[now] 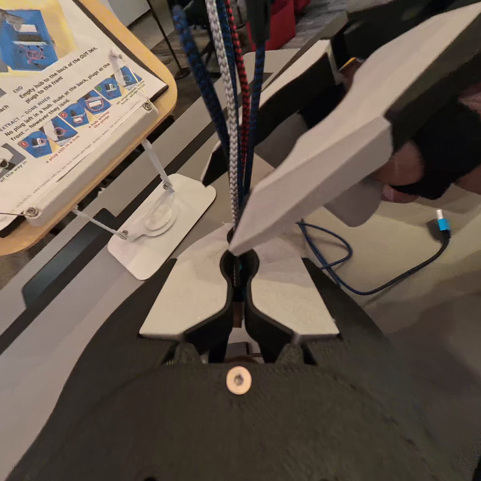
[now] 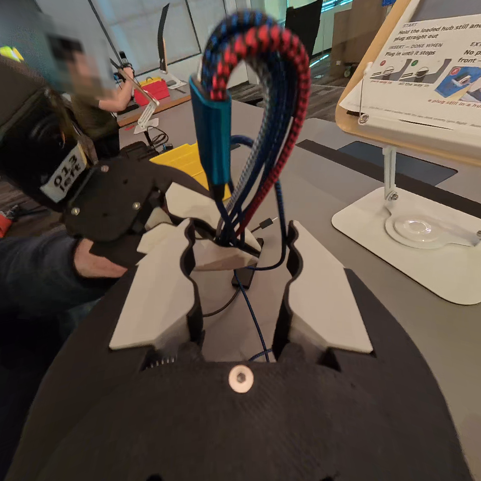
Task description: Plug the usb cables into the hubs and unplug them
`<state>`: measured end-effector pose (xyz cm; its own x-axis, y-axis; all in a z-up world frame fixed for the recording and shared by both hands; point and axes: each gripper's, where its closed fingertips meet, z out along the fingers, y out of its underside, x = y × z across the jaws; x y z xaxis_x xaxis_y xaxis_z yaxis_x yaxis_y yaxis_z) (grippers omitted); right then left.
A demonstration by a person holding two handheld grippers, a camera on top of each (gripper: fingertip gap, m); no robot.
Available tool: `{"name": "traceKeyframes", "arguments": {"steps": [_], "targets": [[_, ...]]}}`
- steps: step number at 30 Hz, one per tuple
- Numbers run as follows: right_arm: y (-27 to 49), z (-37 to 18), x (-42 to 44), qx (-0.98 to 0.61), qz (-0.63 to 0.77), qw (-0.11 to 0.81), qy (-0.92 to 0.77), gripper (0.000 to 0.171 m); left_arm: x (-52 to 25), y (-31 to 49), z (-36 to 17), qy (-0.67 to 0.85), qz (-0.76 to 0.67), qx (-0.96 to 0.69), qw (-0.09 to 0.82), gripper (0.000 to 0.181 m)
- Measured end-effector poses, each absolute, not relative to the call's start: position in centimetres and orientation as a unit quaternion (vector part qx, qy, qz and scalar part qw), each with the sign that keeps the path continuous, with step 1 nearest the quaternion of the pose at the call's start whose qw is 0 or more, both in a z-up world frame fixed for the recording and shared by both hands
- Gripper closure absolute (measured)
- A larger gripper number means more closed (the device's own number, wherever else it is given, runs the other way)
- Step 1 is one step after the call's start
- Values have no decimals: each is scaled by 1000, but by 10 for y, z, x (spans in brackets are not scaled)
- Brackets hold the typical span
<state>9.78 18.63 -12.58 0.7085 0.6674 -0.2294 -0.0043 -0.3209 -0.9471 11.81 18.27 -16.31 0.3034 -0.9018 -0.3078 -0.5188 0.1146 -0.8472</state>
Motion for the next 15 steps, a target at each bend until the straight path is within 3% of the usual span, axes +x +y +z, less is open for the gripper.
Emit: {"name": "traceKeyframes", "arguments": {"steps": [2,5,9,13,15], "targets": [[187,-125,95,-746,323,539,-222,118,118,185,-165,551,-174,-640,507,180],[184,-124,93,-734,317,548,-245,161,120,182,-166,548,-182,-638,509,179],[179,-118,92,-711,339,554,-268,167,122,176,-162,557,-203,-627,506,175],[177,-110,99,-684,385,563,-257,168,122,167,-140,558,-259,-595,518,136],[175,-112,100,-679,394,561,-262,169,121,160,-122,554,-295,-575,525,135]]}}
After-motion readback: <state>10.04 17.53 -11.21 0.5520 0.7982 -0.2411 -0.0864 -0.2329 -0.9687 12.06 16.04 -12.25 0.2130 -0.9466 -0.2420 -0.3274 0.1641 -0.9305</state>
